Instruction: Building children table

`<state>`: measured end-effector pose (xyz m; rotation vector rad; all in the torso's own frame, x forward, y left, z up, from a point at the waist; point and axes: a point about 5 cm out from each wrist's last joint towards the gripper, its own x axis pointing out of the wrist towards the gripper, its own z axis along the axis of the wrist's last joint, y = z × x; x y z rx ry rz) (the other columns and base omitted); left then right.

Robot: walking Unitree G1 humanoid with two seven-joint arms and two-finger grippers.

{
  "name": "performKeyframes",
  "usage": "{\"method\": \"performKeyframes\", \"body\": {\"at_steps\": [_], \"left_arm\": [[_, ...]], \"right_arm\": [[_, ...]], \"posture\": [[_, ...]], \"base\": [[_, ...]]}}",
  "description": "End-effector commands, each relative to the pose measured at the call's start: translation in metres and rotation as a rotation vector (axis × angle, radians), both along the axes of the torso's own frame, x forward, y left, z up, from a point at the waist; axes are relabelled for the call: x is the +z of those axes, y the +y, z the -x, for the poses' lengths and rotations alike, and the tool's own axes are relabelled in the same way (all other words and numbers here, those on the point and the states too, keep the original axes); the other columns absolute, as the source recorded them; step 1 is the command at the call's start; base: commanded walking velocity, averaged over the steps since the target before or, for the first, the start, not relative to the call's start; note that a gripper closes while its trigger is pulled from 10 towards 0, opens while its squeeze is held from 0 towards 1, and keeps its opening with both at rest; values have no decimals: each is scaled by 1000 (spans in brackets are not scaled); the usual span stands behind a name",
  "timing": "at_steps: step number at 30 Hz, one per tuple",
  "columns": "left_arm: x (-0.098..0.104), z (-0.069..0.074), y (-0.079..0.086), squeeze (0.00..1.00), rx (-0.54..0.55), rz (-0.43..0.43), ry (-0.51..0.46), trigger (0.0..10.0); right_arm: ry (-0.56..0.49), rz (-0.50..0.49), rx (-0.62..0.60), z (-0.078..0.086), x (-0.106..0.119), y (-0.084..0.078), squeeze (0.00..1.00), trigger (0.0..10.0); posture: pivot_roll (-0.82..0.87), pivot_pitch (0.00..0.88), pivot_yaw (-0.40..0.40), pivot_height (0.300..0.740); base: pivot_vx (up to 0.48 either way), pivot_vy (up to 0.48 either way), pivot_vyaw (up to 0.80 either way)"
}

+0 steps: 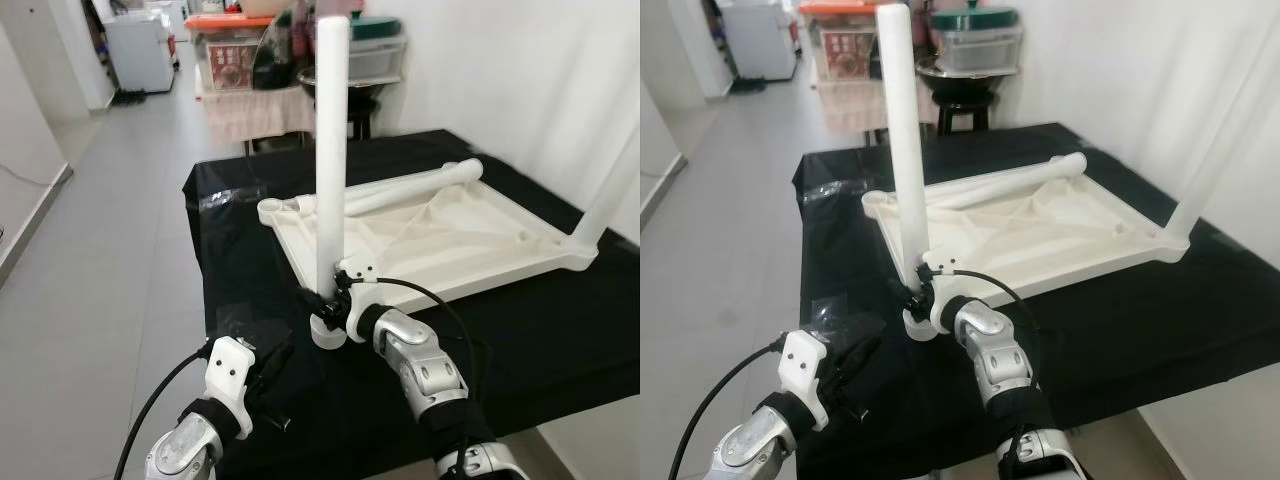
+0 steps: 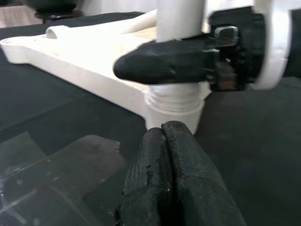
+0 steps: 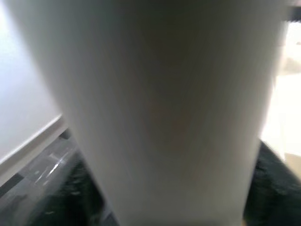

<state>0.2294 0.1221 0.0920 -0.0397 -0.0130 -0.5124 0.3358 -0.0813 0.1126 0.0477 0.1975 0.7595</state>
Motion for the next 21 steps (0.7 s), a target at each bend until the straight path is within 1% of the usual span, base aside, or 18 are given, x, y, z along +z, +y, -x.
{"method": "performKeyframes", "body": {"at_steps": [1,2,3,4,5,6,7,8,10,11,12,13,15,16,17,18,19,21], "left_arm": [[-3,0,0,0,0,-7,12,10000],[-3,-1,-1,0,-3,-6,12,10000],[-3,-1,-1,0,-3,-6,12,10000],[-3,-1,-2,0,-5,-5,13,10000],[-3,-2,-2,0,-7,-4,13,10000],[-3,-2,-2,0,-7,-4,13,10000],[-3,-2,-3,0,-8,-3,12,10000],[-3,-2,-3,0,-8,-3,12,10000],[-3,-2,-3,0,-8,-3,12,10000],[-3,-2,-3,0,-8,-2,12,10000],[-3,-2,-4,0,-8,-2,11,10000],[-3,-2,-4,0,-8,-2,11,10000],[-3,0,-4,0,-6,-1,10,10000],[-3,0,-4,0,-6,-1,10,10000],[-2,0,-5,0,-5,-2,10,10000],[-2,0,-5,0,-5,-2,10,10000],[-2,1,-5,0,-4,-2,10,10000],[-2,2,-4,0,-3,-1,10,10000]], "right_arm": [[-91,-61,144,-5,28,5,1000,10000],[-114,-55,238,-4,37,3,157,10000],[-114,-55,238,-4,37,3,157,10000],[-121,-44,294,-3,42,2,157,10000],[-134,-7,403,1,44,0,0,10000],[-134,-7,403,1,44,0,0,10000],[-120,8,487,1,46,-3,0,10000],[-108,15,536,2,47,-5,0,10000],[-108,15,536,2,47,-5,0,10000],[-103,19,582,0,48,-6,0,10000],[-86,15,592,-6,50,-8,0,10000],[-86,15,592,-6,50,-8,0,10000],[-49,2,623,-13,50,-11,0,10000],[-49,2,623,-13,50,-11,0,10000],[-36,-6,628,-14,50,-12,0,4824],[-36,-6,628,-14,50,-12,0,4824],[-31,-10,622,-15,49,-14,0,0],[-24,-19,628,-14,48,-16,0,0]], "posture": [[-16,0,-16,740],[-14,0,-18,740],[-14,0,-18,740],[-14,0,-18,740],[-10,0,-22,740],[-10,0,-22,740],[-10,0,-22,740],[-6,0,-25,740],[-6,0,-25,740],[-3,0,-28,740],[6,0,-32,740],[6,0,-32,740],[15,0,-39,740],[15,0,-39,740],[16,0,-39,740],[16,0,-39,740],[16,0,-39,740],[16,0,-36,740]], "base": [[0,0,0],[0,0,0],[0,0,0],[0,0,0],[0,0,0],[0,0,0],[0,0,0],[0,0,0],[0,0,0],[0,0,0],[0,0,0],[0,0,0],[0,0,0],[0,0,0],[0,0,0],[0,0,0],[0,0,0],[0,0,0]]}}
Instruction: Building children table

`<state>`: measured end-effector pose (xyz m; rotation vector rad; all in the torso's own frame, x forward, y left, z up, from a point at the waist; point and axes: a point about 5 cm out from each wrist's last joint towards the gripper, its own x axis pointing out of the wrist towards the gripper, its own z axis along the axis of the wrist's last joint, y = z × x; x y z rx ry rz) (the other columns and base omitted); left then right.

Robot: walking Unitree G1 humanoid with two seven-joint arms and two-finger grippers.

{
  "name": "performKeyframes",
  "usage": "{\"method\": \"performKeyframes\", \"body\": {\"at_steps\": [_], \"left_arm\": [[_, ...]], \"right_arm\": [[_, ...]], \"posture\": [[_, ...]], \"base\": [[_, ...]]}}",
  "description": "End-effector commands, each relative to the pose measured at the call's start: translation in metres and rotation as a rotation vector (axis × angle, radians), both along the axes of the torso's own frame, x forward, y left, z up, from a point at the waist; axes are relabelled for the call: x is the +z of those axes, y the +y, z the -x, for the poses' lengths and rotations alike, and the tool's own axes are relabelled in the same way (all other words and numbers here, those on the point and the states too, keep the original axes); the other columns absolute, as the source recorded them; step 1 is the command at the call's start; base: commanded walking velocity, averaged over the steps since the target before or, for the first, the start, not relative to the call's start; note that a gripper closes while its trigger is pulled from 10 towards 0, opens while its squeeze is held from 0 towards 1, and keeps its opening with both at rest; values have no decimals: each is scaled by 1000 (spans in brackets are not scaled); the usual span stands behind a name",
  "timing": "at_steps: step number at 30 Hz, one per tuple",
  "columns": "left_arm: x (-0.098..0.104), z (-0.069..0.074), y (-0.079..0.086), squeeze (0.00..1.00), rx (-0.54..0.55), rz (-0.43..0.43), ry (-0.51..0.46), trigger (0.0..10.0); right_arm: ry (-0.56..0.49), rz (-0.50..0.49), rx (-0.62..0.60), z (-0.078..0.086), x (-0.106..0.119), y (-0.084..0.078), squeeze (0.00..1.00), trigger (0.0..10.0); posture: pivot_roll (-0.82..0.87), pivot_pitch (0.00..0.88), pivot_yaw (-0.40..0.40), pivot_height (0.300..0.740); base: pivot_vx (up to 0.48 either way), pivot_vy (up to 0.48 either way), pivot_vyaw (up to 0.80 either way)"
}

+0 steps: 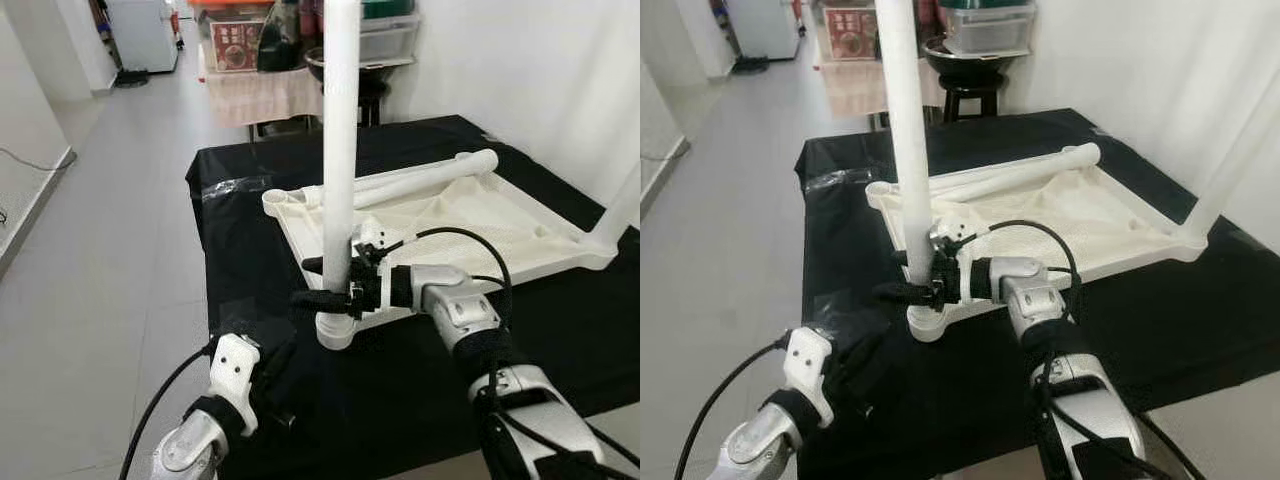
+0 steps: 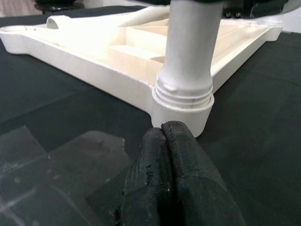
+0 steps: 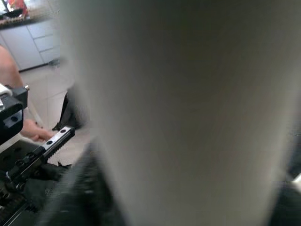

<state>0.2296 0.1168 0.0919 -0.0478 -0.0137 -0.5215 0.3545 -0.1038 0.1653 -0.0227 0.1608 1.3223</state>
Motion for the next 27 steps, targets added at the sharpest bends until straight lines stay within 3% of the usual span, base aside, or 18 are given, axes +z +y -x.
{"method": "performKeyframes", "body": {"at_steps": [1,9,12,13,15,16,17,20,21,23,27], "left_arm": [[-2,3,1,0,7,-7,10,10000],[-2,7,4,0,0,-2,17,10000],[-2,8,6,0,-5,-1,21,10000],[-2,8,6,0,-5,-1,21,10000],[-2,10,8,0,-6,-3,22,10000],[-2,10,10,0,-5,-5,23,10000],[-2,10,11,0,-3,-5,24,10000],[-2,10,11,0,-3,-5,24,10000],[-1,10,13,0,-2,-3,26,10000],[-2,8,14,0,-7,-6,31,10000],[-2,7,14,0,-18,-22,31,10000]], "right_arm": [[32,-9,59,5,-6,4,0,0],[33,-28,-9,13,-18,-12,0,0],[38,20,-172,14,-36,-18,0,0],[38,20,-172,14,-36,-18,0,0],[25,117,-349,23,-57,-13,0,0],[115,74,-638,38,-75,-1,0,0],[205,56,-856,51,-87,1,0,0],[205,56,-856,51,-87,1,0,0],[105,75,-869,57,-79,8,0,0],[108,60,-894,42,-73,2,0,0],[130,54,-901,34,-71,4,0,0]], "posture": [[13,0,-32,740],[-3,0,-14,740],[-11,0,-8,740],[-11,0,-8,740],[-10,0,-7,740],[-25,0,-6,740],[-25,0,-6,740],[-25,0,-6,740],[-28,0,2,740],[-19,0,11,740],[-7,0,16,740]], "base": [[0,0,0],[0,0,0],[0,0,0],[0,0,0],[0,0,0],[0,0,0],[0,0,0],[0,0,0],[0,0,0],[0,0,0],[0,0,0]]}}
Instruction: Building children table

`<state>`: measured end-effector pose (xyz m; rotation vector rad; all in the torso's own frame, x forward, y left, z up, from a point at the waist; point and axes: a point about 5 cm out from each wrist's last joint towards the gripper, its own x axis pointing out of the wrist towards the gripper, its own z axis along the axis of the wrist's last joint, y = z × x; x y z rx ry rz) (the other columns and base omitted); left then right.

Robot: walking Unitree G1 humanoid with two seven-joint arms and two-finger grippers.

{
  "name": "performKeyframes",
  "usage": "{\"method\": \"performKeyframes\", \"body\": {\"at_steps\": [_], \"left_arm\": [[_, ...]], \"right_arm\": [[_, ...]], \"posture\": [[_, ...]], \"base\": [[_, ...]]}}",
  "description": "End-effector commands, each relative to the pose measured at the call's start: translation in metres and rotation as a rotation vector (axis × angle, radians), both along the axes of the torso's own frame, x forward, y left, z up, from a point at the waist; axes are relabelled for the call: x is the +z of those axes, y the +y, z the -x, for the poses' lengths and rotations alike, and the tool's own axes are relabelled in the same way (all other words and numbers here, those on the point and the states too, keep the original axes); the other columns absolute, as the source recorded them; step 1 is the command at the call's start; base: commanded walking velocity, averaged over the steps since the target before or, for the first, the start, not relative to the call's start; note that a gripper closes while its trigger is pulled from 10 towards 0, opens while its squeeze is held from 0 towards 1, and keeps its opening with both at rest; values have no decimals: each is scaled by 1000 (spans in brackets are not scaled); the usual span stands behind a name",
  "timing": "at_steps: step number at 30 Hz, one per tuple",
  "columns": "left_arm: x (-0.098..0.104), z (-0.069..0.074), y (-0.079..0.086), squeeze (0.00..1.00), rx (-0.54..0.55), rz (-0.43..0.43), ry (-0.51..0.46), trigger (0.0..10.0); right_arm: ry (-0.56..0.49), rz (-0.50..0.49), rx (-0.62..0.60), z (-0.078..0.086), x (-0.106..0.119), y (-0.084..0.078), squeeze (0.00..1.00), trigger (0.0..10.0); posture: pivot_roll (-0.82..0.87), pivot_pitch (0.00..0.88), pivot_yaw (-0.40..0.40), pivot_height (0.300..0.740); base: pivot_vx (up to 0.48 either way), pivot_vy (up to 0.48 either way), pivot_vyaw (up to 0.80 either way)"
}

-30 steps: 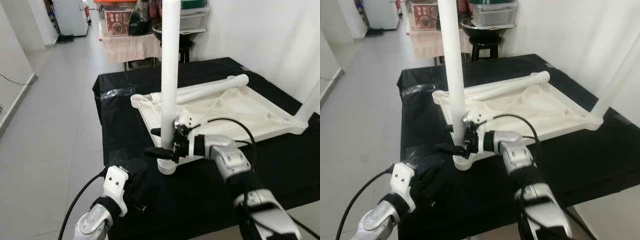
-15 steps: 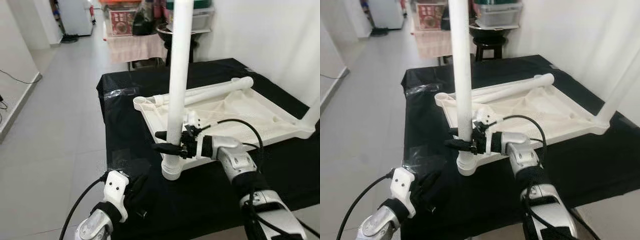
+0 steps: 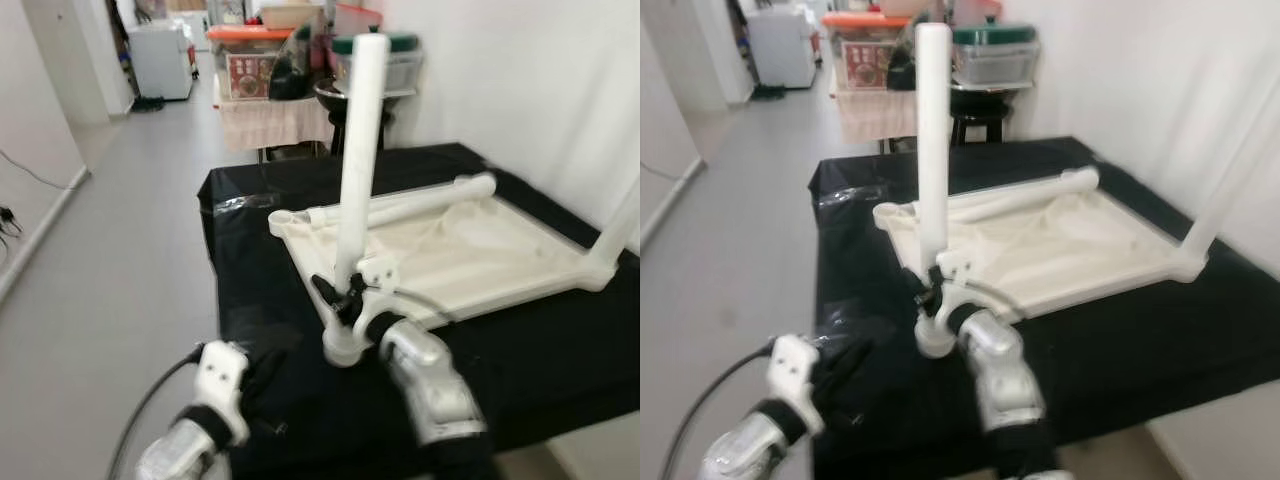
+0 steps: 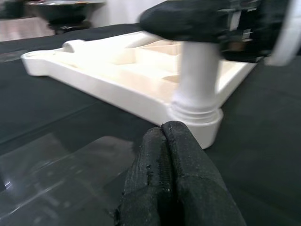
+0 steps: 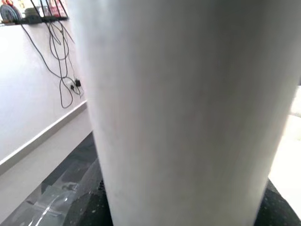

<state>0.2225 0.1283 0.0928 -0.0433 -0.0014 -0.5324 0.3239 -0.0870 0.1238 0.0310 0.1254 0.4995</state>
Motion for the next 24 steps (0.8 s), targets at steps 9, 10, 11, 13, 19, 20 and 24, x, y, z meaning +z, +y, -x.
{"method": "performKeyframes", "body": {"at_steps": [9,10,11,13,19,20,24], "left_arm": [[-3,-1,3,0,3,-22,21,10000],[-3,-1,3,0,1,-22,22,10000],[-3,-2,2,0,0,-21,23,10000],[-3,-2,2,0,0,-21,23,10000],[-4,-2,0,0,-3,-20,22,10000],[-4,-1,-1,0,-3,-23,21,10000],[-4,-1,-3,0,0,-31,17,10000]], "right_arm": [[17,-173,293,6,14,15,1000,10000],[-20,-156,375,6,21,13,1000,10000],[-44,-141,433,6,26,10,1000,10000],[-44,-141,433,6,26,10,1000,10000],[-25,41,657,-15,29,-15,0,10000],[3,71,673,-21,26,-21,0,10000],[56,108,682,-33,27,-31,0,10000]], "posture": [[4,0,14,740],[1,0,12,740],[1,0,12,740],[1,0,12,740],[15,0,-6,740],[24,0,-13,740],[43,0,-29,740]], "base": [[0,0,0],[0,0,0],[0,0,0],[0,0,0],[0,0,0],[0,0,0],[0,0,0]]}}
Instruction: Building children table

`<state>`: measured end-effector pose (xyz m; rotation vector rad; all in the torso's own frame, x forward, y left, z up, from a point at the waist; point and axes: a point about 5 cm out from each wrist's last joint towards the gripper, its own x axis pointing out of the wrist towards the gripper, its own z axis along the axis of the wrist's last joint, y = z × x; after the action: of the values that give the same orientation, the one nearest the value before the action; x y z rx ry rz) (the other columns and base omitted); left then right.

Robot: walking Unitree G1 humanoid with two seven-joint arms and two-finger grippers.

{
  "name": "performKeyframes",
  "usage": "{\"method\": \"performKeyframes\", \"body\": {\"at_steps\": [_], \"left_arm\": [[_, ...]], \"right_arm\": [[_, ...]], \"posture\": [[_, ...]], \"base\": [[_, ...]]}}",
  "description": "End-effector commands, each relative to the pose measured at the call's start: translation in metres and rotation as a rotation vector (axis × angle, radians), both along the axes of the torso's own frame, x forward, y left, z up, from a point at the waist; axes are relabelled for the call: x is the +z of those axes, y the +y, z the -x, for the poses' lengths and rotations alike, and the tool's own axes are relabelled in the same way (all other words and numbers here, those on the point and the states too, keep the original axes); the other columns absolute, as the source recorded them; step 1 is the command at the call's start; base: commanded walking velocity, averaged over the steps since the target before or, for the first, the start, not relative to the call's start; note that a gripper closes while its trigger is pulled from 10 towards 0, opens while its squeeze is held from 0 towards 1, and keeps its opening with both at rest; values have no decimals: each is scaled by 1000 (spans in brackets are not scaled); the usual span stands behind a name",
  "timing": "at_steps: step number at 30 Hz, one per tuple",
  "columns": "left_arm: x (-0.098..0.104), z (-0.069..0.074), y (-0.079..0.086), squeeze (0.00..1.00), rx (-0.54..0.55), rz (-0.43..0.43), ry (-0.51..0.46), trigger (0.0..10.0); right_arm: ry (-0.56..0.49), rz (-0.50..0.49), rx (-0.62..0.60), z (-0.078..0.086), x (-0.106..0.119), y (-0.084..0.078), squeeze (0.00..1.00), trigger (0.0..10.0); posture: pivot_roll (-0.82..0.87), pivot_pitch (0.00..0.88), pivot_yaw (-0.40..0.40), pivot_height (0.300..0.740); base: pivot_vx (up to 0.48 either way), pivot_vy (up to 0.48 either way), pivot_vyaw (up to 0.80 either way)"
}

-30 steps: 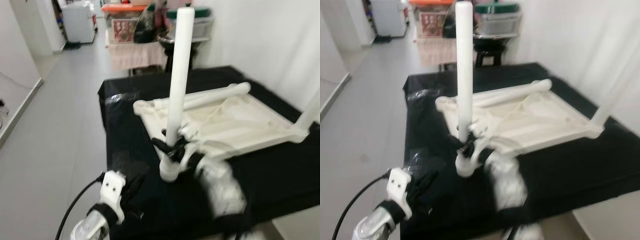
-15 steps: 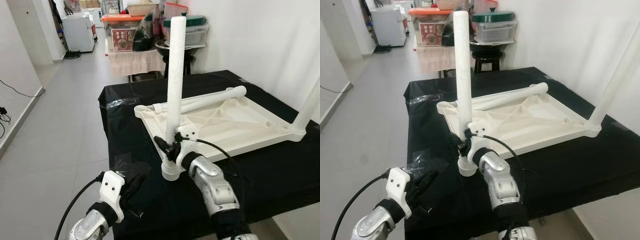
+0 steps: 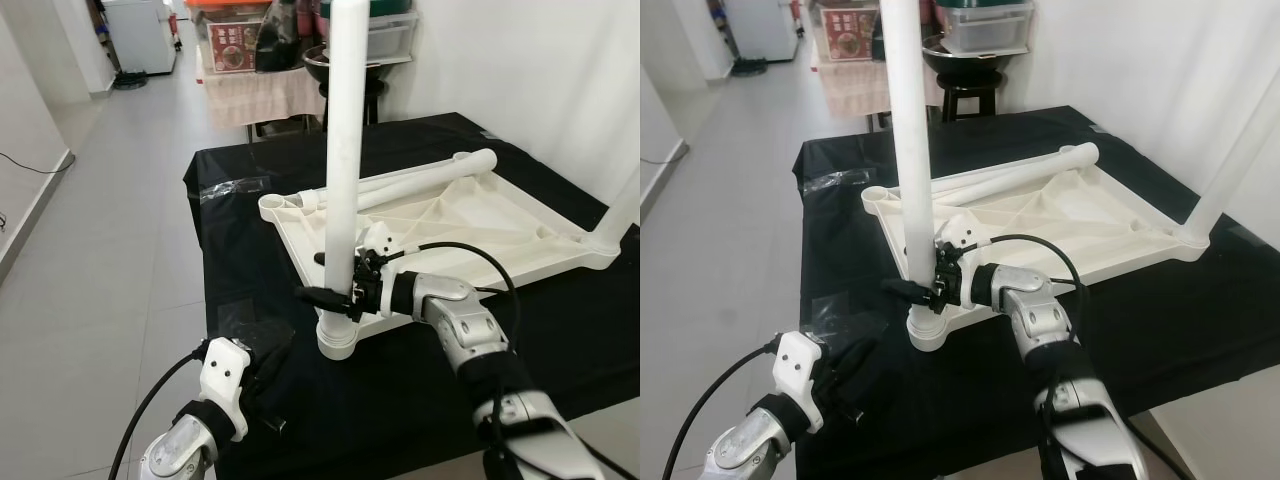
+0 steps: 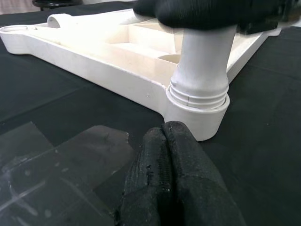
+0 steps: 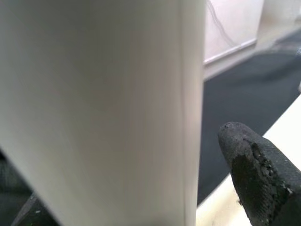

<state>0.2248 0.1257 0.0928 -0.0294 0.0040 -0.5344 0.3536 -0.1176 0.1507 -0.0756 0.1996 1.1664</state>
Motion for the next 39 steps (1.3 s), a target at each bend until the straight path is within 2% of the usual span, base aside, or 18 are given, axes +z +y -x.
{"method": "performKeyframes", "body": {"at_steps": [1,4,5,10,11,16,23,25,26,27,28,29,30,31,32,33,34,39], "left_arm": [[-4,2,0,0,3,-16,15,10000],[-4,2,-1,0,7,-22,11,10000],[-4,2,-2,0,8,-24,9,10000],[-4,2,-3,0,8,-26,8,10000],[-4,2,-4,0,7,-26,6,10000],[-4,2,-7,0,-2,-15,7,10000],[-4,0,-8,0,-8,-11,9,10000],[-4,0,-8,0,-10,-9,9,10000],[-4,1,-7,0,-8,-9,9,10000],[-4,1,-7,0,-8,-9,9,10000],[-4,1,-5,0,-4,-8,9,10000],[-4,1,-5,0,-4,-8,9,10000],[-4,2,-4,0,-2,-8,10,10000],[-4,2,-4,0,-2,-8,10,10000],[-4,2,-3,0,2,-5,12,10000],[-4,0,-2,0,2,-4,14,10000],[-5,-1,-2,0,1,-4,17,10000],[-6,-4,-4,0,-7,-3,22,10000]], "right_arm": [[-1,35,9,-3,0,-1,0,10000],[14,38,23,-6,4,-3,0,10000],[34,31,53,-6,4,-5,0,5882],[48,25,75,-6,5,-7,0,5882],[68,14,102,-5,4,-12,0,0],[93,2,112,-2,0,-27,0,0],[82,-19,96,-2,-2,-30,0,0],[51,-30,32,2,-10,-31,0,0],[42,38,-100,5,-27,-23,0,0],[42,38,-100,5,-27,-23,0,0],[29,92,-277,9,-42,-11,0,0],[29,92,-277,9,-42,-11,0,0],[27,66,-511,12,-51,-1,0,0],[27,66,-511,12,-51,-1,0,0],[70,58,-618,30,-67,16,0,0],[13,60,-602,36,-65,28,0,0],[5,49,-575,36,-62,33,0,0],[40,41,-534,23,-64,31,0,0]], "posture": [[43,0,-29,740],[49,0,-40,740],[49,0,-42,740],[49,0,-42,740],[40,0,-43,740],[15,0,-38,740],[5,0,-32,740],[-2,0,-34,740],[1,0,-46,740],[1,0,-46,740],[-14,0,-35,740],[-14,0,-35,740],[-14,0,-35,740],[-14,0,-35,740],[-25,0,-27,740],[-38,0,-11,740],[-44,0,-10,740],[-25,0,-32,740]], "base": [[0,0,0],[0,0,0],[0,0,0],[0,0,0],[0,0,0],[0,0,0],[0,0,0],[0,0,0],[0,0,0],[0,0,0],[0,0,0],[0,0,0],[0,0,0],[0,0,0],[0,0,0],[0,0,0],[0,0,0],[0,0,0]]}}
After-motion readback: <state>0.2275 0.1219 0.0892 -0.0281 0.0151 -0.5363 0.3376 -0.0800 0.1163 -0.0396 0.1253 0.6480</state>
